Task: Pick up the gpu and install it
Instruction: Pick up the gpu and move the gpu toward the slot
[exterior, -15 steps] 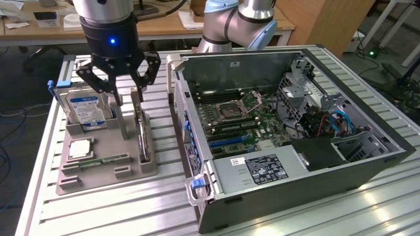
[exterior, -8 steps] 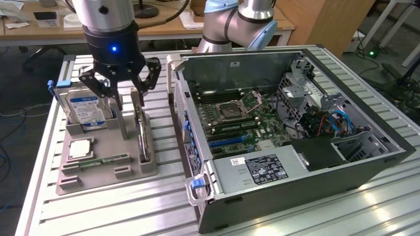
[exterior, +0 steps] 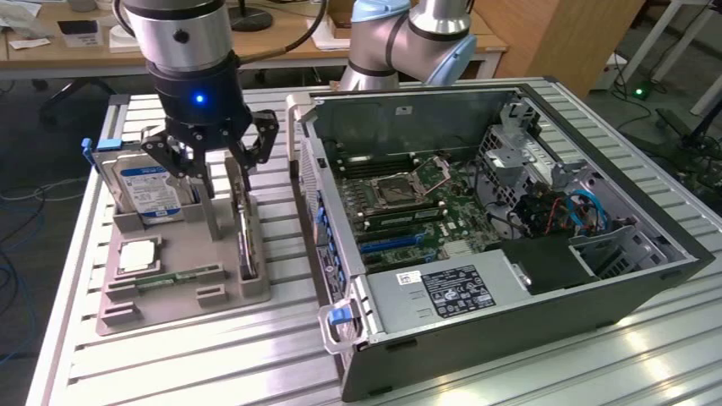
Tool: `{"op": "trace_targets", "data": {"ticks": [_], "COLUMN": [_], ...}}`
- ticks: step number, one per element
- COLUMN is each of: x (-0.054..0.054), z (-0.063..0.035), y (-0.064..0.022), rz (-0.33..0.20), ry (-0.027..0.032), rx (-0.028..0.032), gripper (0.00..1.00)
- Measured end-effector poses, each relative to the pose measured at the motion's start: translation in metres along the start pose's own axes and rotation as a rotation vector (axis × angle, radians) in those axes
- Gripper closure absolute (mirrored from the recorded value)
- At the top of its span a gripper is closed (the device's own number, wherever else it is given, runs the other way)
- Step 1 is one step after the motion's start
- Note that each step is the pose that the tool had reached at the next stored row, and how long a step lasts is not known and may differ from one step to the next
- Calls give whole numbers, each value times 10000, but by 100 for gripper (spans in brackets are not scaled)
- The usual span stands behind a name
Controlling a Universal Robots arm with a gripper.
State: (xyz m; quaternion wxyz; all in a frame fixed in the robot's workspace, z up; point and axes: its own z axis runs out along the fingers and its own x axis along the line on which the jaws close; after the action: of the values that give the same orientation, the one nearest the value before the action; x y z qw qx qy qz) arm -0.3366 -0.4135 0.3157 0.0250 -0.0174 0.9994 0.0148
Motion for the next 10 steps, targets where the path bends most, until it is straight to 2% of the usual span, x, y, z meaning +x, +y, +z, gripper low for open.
{"op": "trace_targets", "data": {"ticks": [10], "x": [9], "z": [173], "y": [-5], "rz": [63], "ry": [-132], "rx": [19], "gripper": [51]}}
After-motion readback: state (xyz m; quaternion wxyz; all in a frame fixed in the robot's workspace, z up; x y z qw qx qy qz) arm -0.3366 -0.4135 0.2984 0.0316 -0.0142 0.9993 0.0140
